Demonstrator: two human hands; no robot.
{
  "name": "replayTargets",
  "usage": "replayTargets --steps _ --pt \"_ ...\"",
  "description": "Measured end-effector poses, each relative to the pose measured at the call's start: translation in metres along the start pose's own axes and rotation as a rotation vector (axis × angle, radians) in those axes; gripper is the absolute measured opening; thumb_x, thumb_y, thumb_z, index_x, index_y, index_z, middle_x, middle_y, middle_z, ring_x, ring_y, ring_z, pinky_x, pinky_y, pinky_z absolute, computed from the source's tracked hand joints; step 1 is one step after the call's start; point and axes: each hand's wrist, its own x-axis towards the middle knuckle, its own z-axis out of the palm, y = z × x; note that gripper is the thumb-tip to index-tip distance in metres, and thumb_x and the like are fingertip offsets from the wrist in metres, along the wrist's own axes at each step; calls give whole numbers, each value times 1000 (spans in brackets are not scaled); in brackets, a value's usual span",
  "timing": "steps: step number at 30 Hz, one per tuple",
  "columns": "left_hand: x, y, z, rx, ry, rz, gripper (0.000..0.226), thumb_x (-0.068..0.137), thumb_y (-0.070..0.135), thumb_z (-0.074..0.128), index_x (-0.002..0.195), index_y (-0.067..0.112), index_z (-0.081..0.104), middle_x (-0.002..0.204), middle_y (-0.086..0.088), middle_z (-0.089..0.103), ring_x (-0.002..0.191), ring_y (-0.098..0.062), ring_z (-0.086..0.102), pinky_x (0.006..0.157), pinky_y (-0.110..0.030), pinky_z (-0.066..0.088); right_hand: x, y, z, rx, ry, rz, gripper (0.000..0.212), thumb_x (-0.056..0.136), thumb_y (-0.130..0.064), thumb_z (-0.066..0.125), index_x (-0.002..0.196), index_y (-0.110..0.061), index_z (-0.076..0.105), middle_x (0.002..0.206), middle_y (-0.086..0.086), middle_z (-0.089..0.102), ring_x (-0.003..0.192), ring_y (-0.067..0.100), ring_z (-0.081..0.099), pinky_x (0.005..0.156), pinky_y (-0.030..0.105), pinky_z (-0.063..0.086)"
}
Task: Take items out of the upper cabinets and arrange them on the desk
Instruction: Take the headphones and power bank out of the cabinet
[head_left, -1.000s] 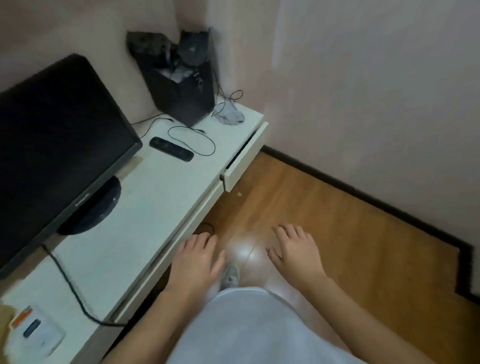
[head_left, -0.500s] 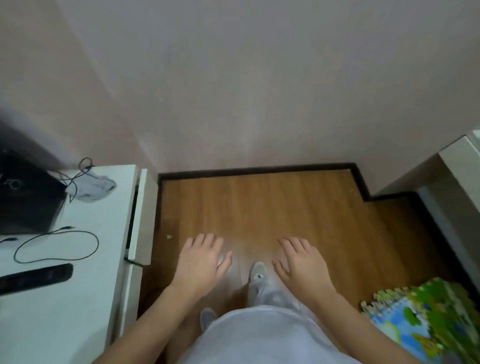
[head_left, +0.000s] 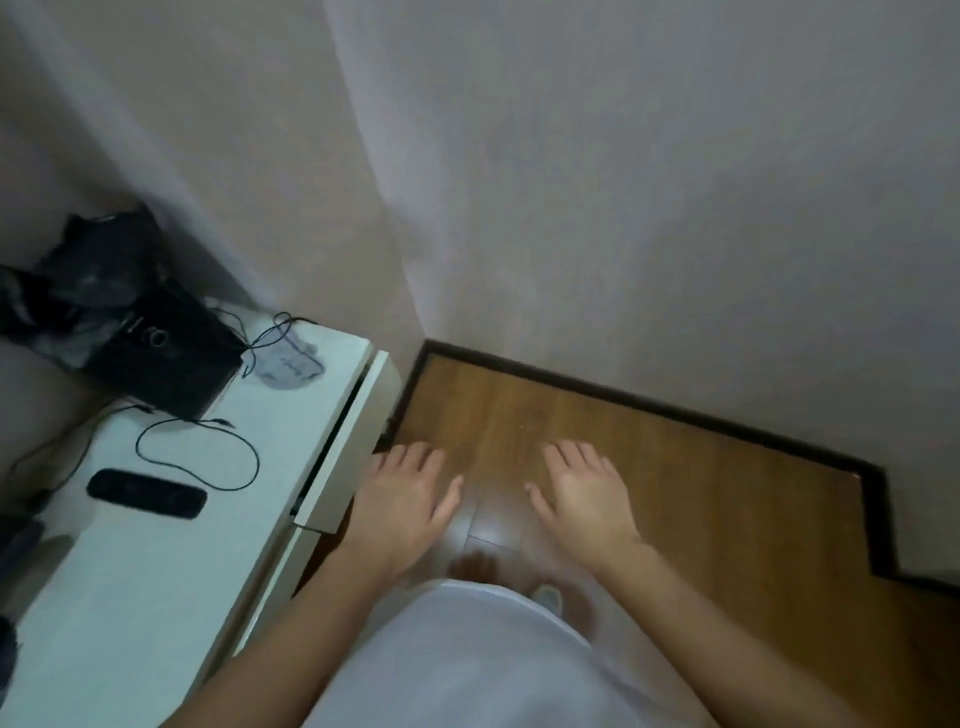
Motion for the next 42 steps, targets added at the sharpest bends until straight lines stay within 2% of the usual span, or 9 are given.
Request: replayTargets --steps 5,10,14,22,26,31,36,39,42 --pt "10 -27 -4 26 16 -137 46 98 48 38 115 18 69 111 -1 69 98 -22 65 83 -36 48 73 -16 -13 49 19 -136 48 88 -42 61 126 -13 63 122 5 66 112 27 61 90 42 53" --pt "53 -51 -4 1 23 -174 47 98 48 37 115 17 69 110 -1 69 98 -23 66 84 -40 51 116 -18 -5 39 -20 -155 53 91 -48 48 130 -14 61 127 4 65 117 26 58 96 42 51" --pt "100 -67 -4 17 37 -135 50 97 48 37 114 16 70 112 -4 70 99 -24 66 85 -39 52 136 -8 -6 14 18 -124 53 89 -49 44 123 -15 66 120 3 68 111 25 62 89 39 54" --pt "145 -102 -12 55 178 -192 46 94 45 43 111 13 70 114 -8 70 97 -30 65 80 -41 49 201 -2 -14 35 16 -209 52 91 -47 48 125 -13 66 125 4 66 114 24 62 91 38 54" --pt "139 -115 -18 76 167 -358 46 95 47 40 115 16 69 110 -5 69 93 -29 65 79 -41 49 256 -19 -15 39 -33 -386 51 90 -46 50 126 -13 66 125 4 67 111 25 64 90 37 54" --pt "112 -111 -25 96 172 -708 47 95 49 40 111 15 69 111 -6 69 94 -31 64 81 -43 50 316 -64 -27 20 -102 -697 53 94 -48 42 132 -16 60 129 3 63 116 24 59 95 38 51" --pt "86 -77 -20 126 212 -1022 46 94 48 42 106 12 69 104 -7 69 89 -32 65 79 -44 50 341 -104 -30 -20 -101 -1031 40 90 -42 58 120 -16 64 115 2 66 103 23 60 87 38 50" --pt "74 -53 -23 128 222 -1149 45 93 47 42 106 13 69 104 -5 68 88 -30 64 77 -44 50 339 -123 -27 0 -107 -1209 44 88 -41 59 124 -15 64 121 3 65 108 26 61 88 40 51" --pt "64 -37 -34 124 261 -1219 46 94 48 40 109 15 69 105 -3 68 88 -28 64 75 -41 51 336 -142 -34 28 -62 -1349 44 85 -41 55 119 -14 66 118 5 66 105 29 62 82 42 54"
